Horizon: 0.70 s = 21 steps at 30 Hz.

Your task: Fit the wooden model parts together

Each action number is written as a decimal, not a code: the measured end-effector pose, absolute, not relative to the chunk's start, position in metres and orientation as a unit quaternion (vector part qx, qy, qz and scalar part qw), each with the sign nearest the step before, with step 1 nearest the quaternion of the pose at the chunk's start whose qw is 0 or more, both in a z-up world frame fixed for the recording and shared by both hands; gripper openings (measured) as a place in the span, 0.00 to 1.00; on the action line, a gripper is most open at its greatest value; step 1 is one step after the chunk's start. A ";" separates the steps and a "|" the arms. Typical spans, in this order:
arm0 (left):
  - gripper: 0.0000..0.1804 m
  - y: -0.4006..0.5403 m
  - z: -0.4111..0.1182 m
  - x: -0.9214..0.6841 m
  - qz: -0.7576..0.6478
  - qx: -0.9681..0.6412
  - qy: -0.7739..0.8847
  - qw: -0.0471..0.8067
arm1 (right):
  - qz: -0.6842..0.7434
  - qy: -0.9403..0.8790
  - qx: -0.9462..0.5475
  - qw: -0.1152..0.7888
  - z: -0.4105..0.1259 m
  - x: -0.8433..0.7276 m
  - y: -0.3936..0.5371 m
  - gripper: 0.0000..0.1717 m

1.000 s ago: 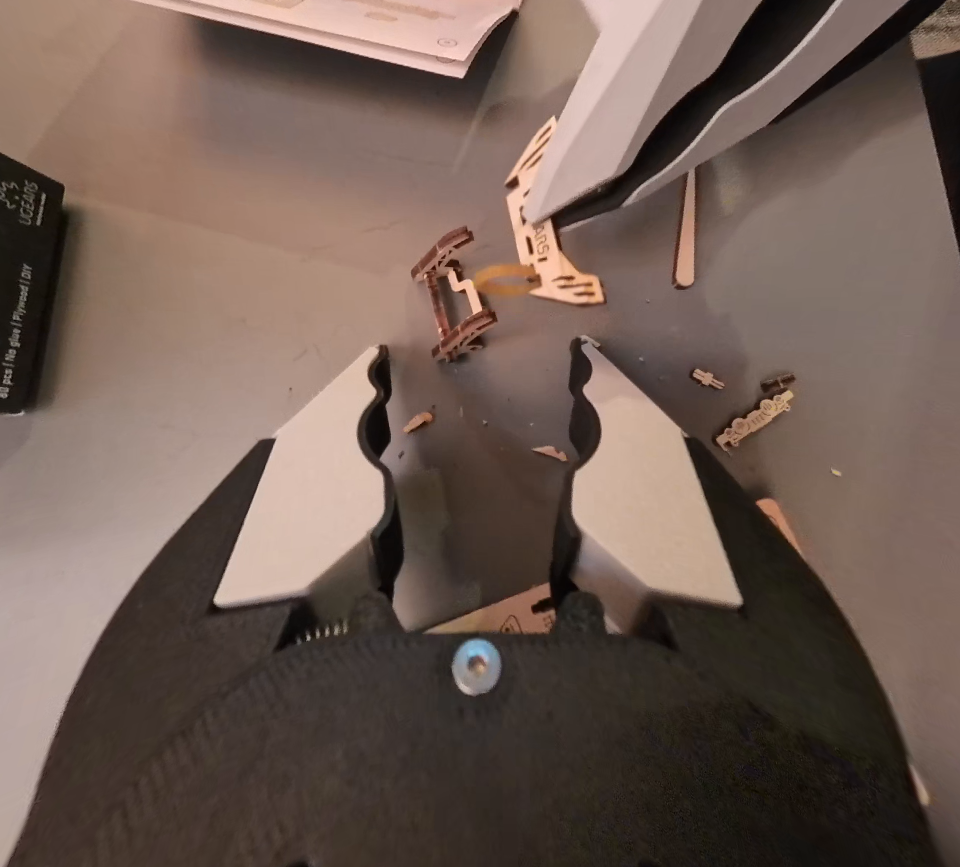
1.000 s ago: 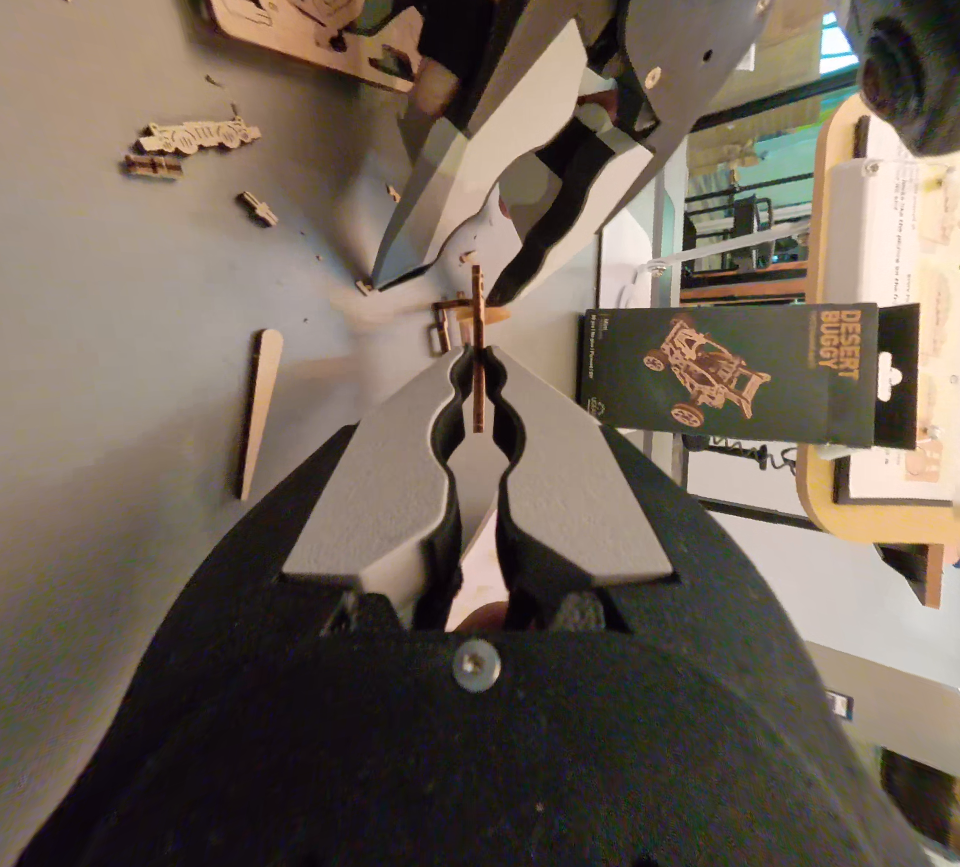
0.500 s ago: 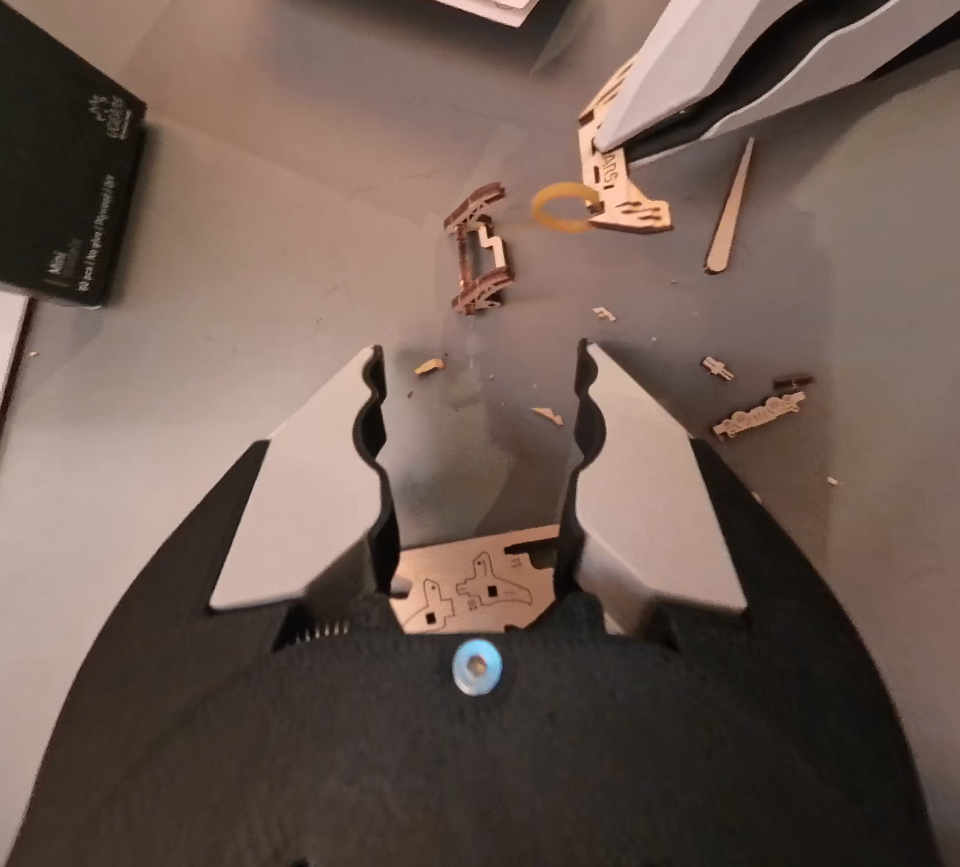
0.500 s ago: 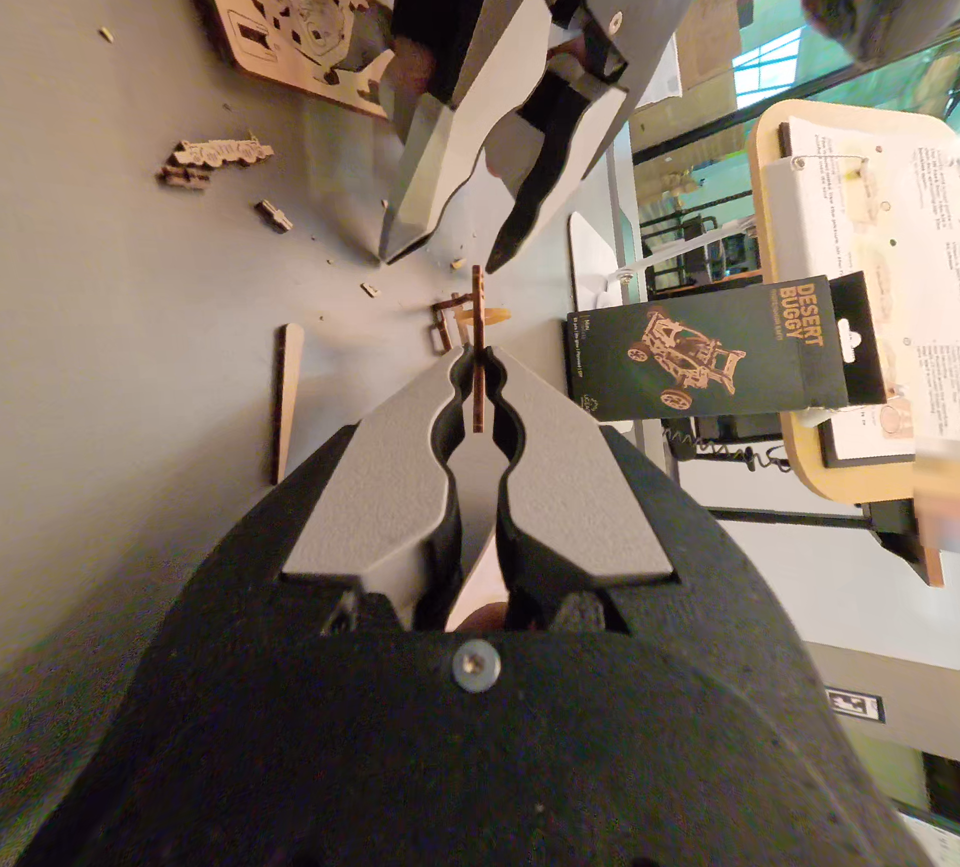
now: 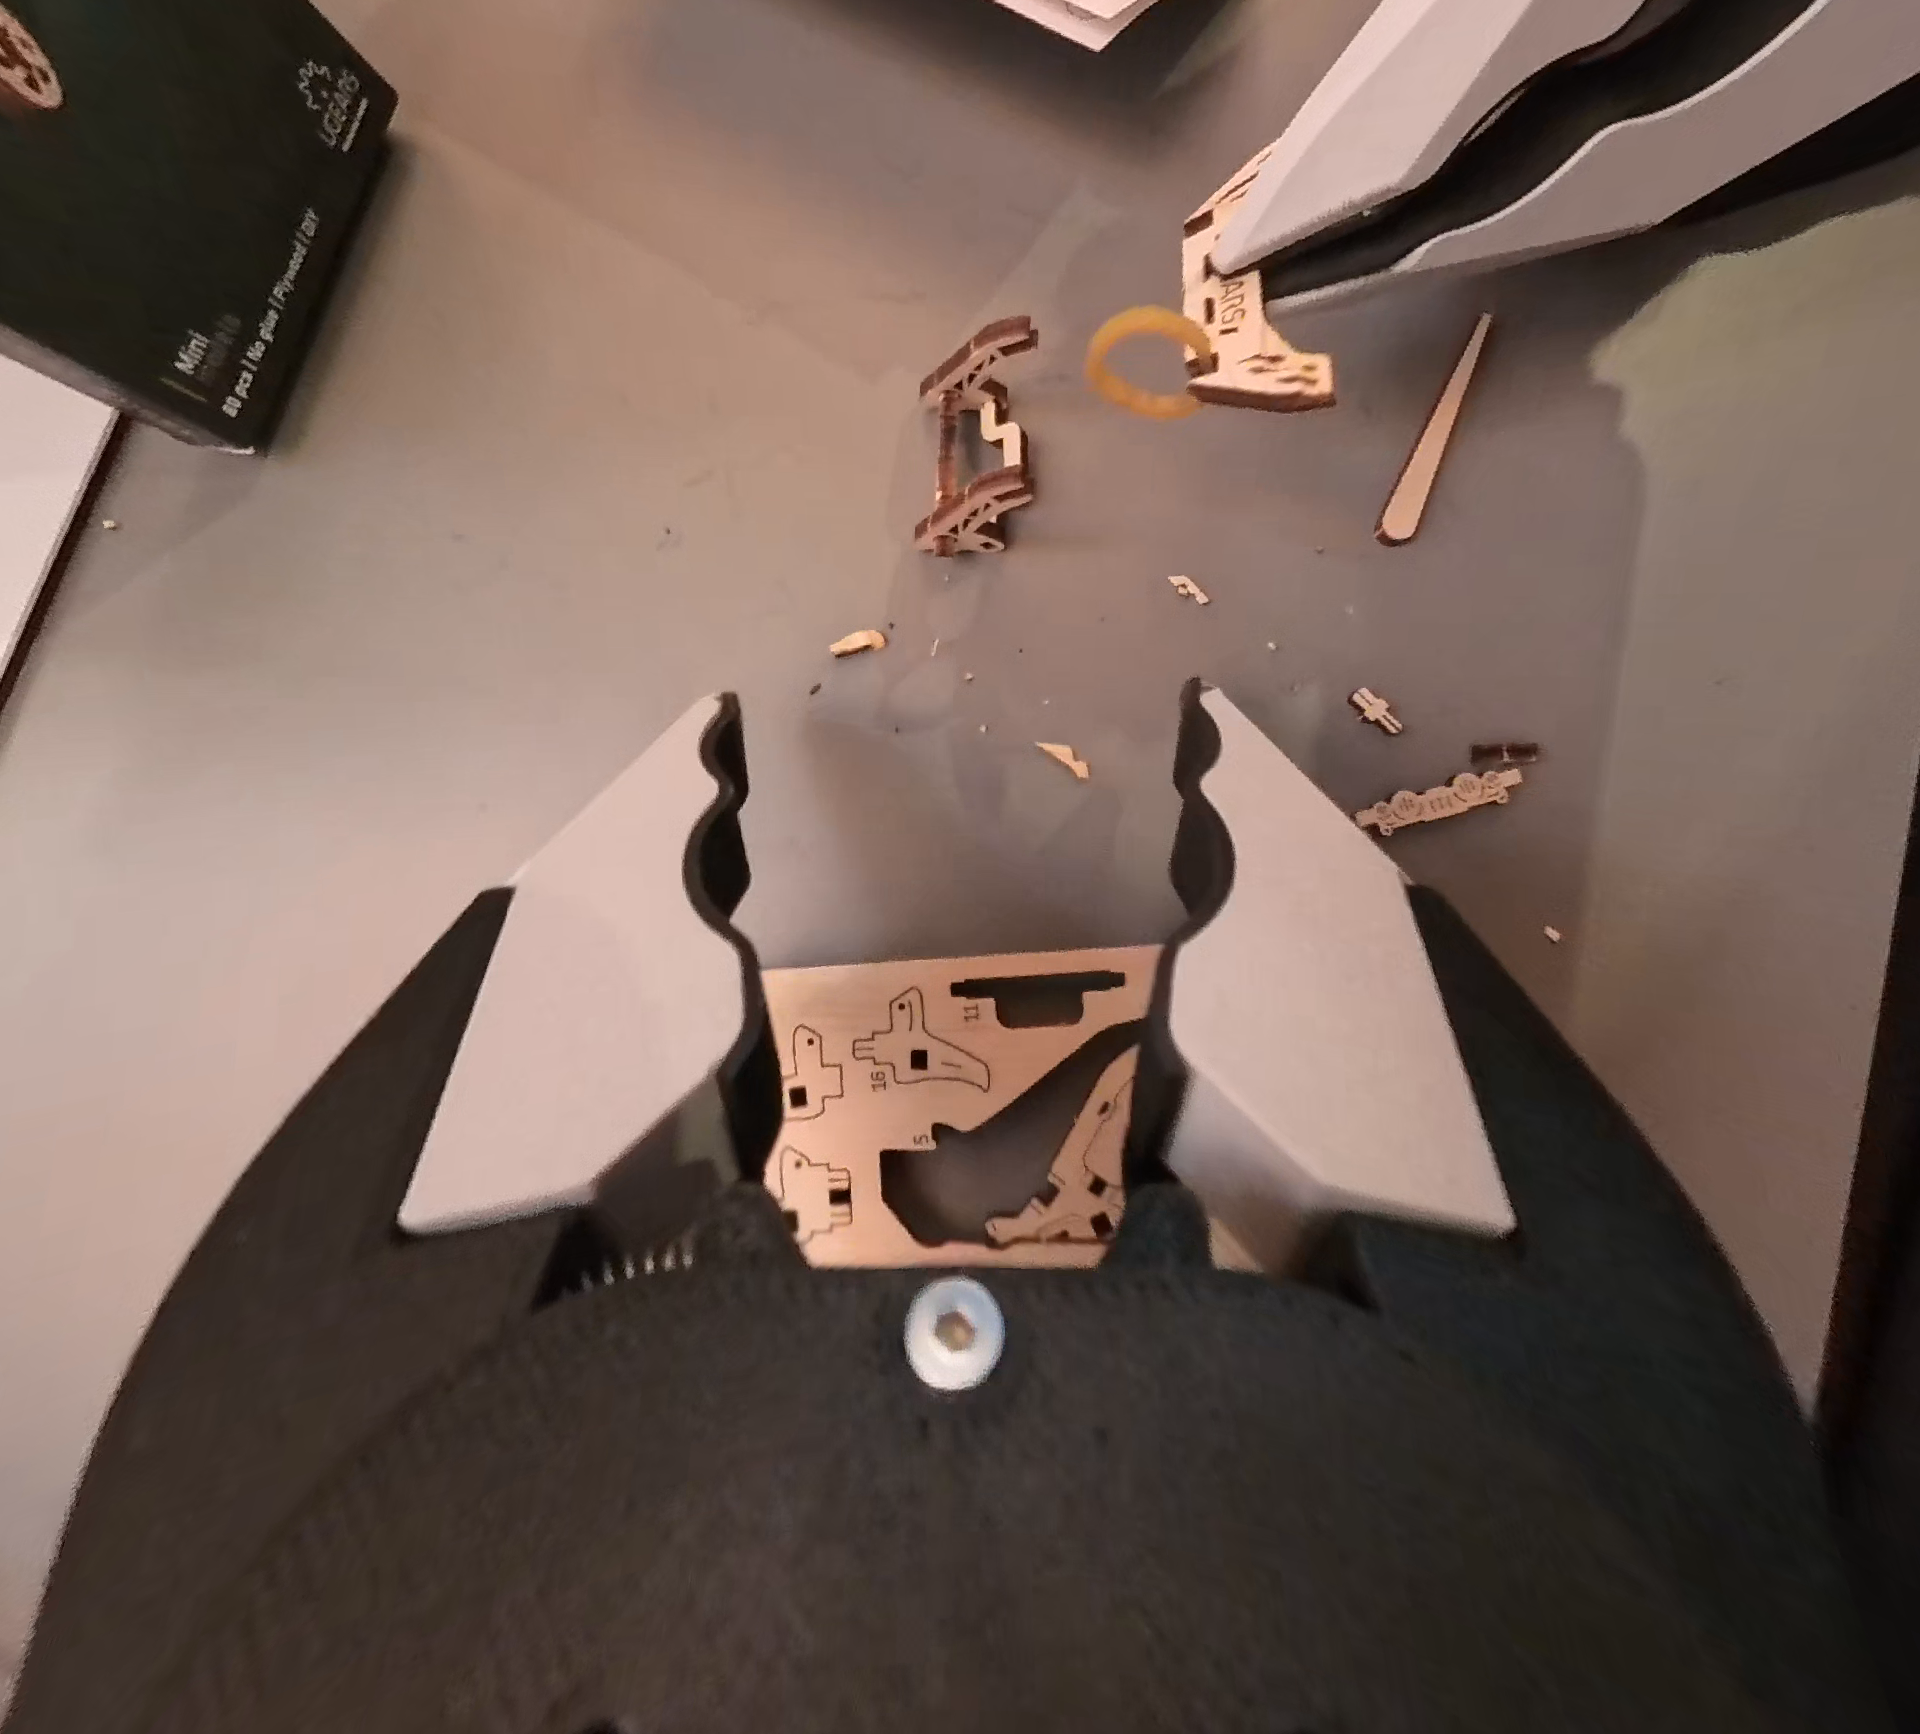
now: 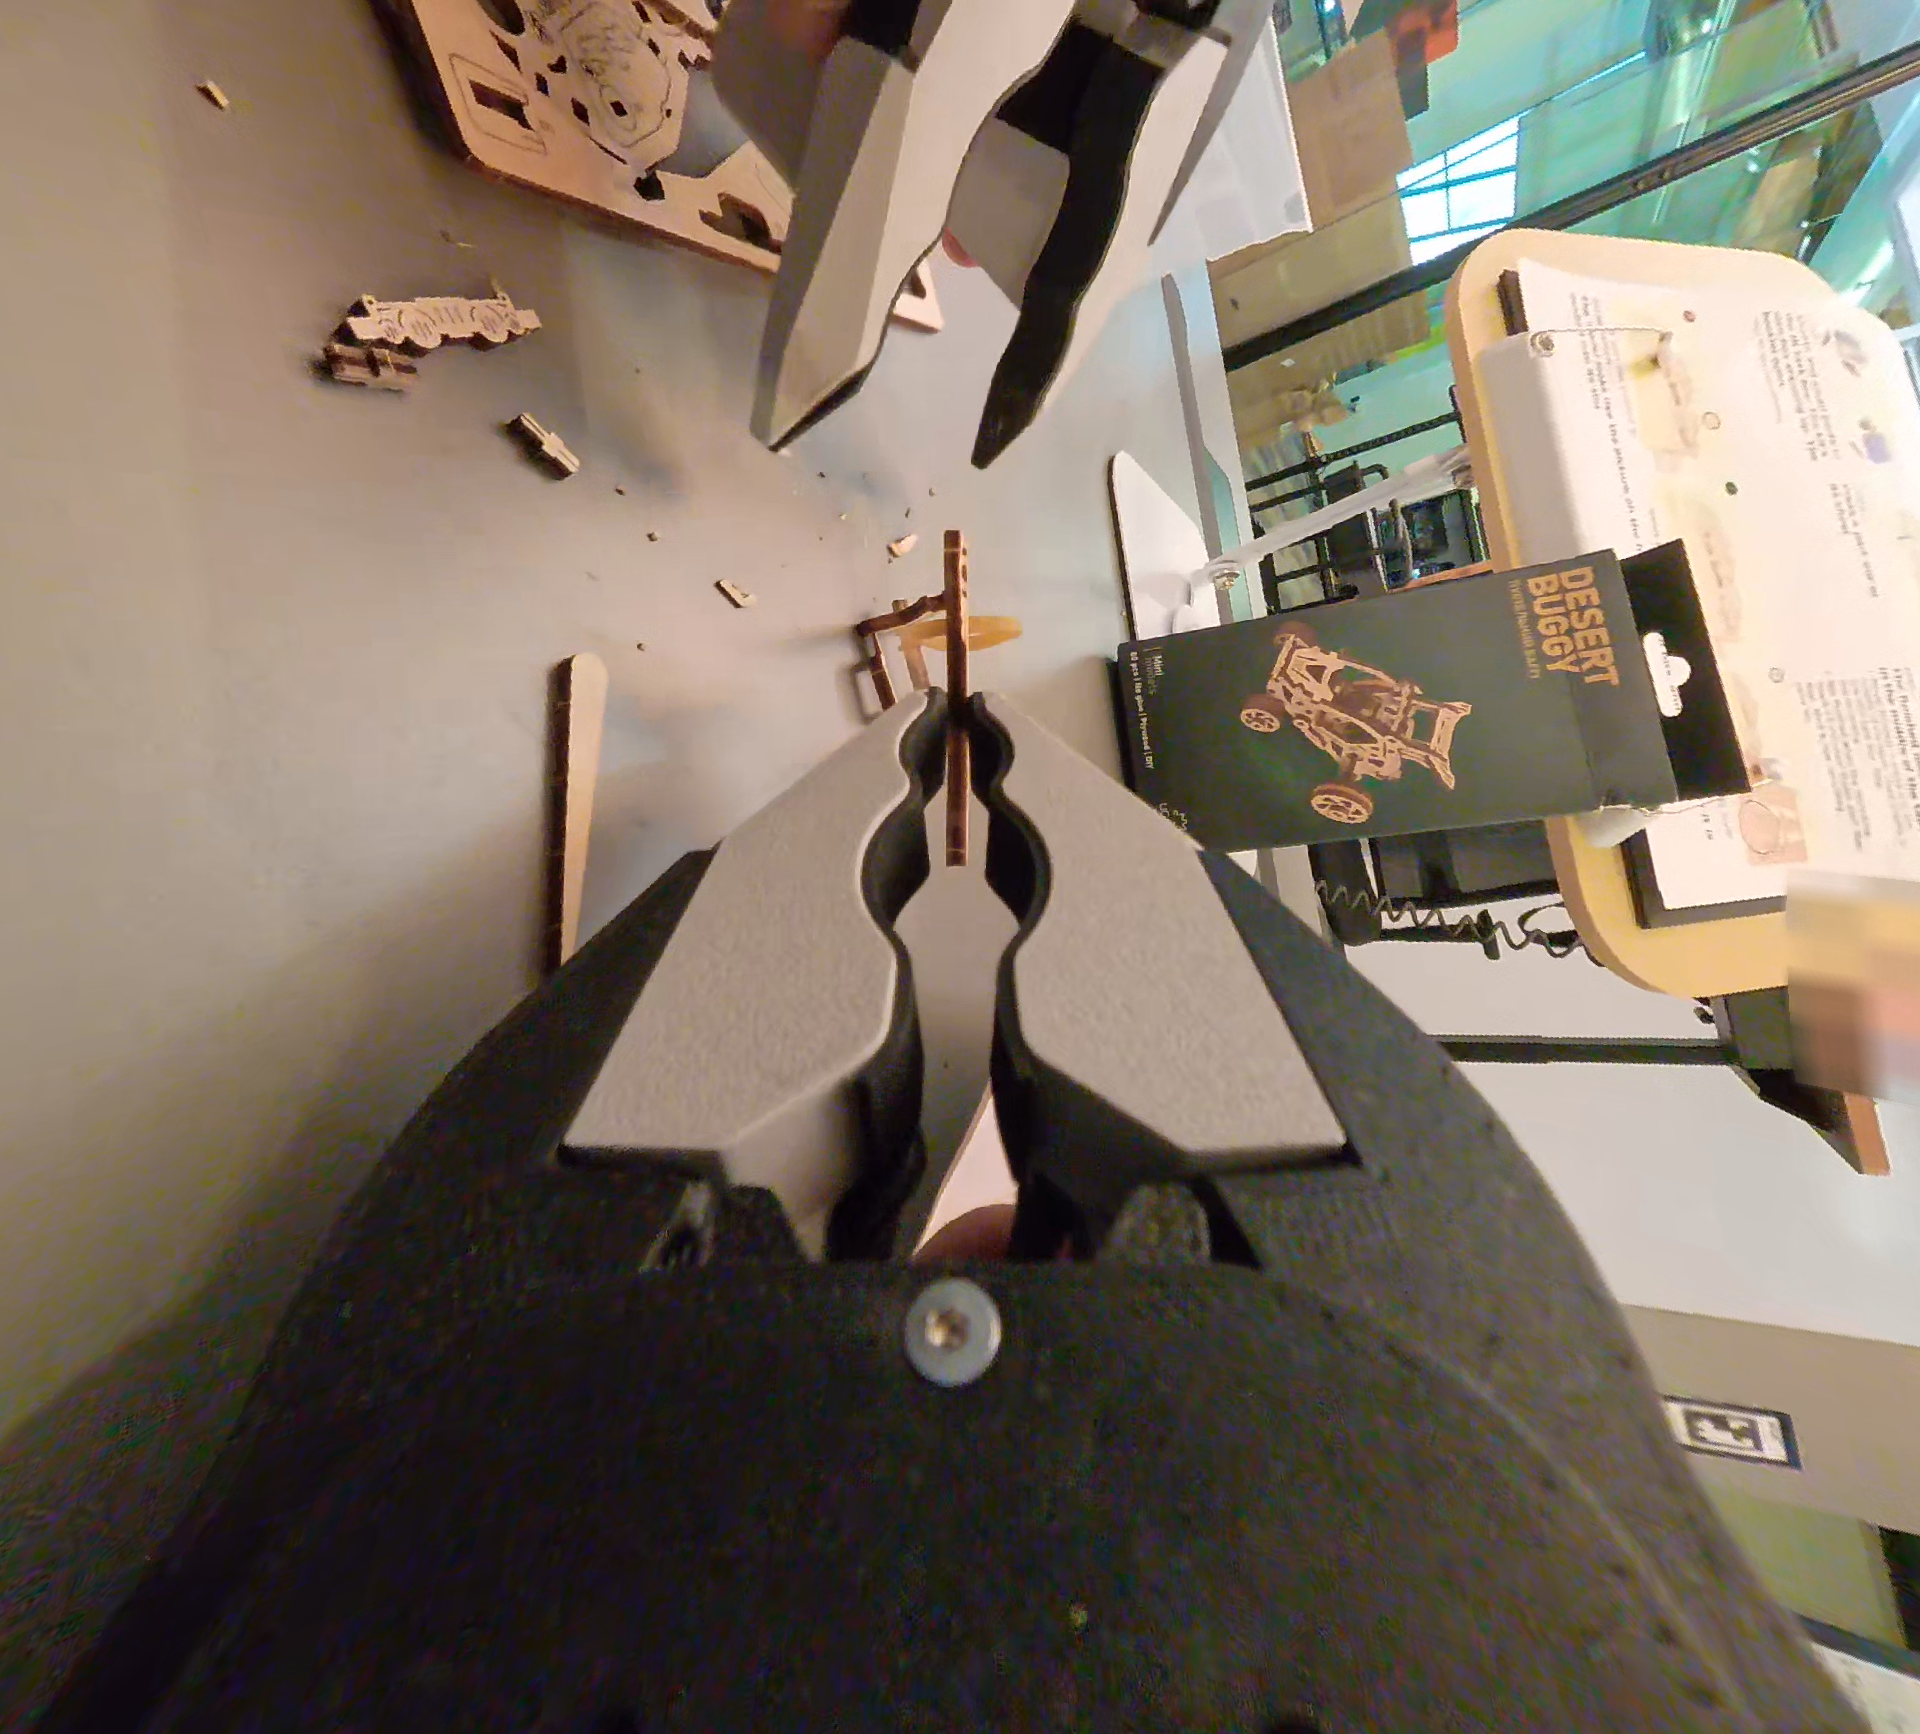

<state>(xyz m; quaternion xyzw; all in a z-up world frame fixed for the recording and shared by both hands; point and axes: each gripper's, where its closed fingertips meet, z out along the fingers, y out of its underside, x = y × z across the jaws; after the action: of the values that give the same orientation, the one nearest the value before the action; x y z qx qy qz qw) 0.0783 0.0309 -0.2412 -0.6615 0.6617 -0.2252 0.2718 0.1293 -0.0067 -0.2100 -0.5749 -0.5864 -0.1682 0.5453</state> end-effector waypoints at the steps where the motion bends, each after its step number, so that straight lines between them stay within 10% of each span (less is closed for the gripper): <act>1: 0.46 0.032 -0.241 0.077 -0.221 -0.664 0.660 0.274 | -0.166 -0.586 -0.575 0.547 -0.210 0.129 -0.007 0.00; 21: 0.40 0.034 -0.246 0.068 -0.188 -0.708 0.619 0.283 | -0.152 -0.577 -0.578 0.557 -0.207 0.131 -0.008 0.00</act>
<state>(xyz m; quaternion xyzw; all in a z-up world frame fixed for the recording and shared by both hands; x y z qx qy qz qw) 0.0685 0.0338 -0.2463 -0.7084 0.6189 -0.1876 0.2826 0.1310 -0.0078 -0.2068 -0.5779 -0.5770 -0.1522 0.5567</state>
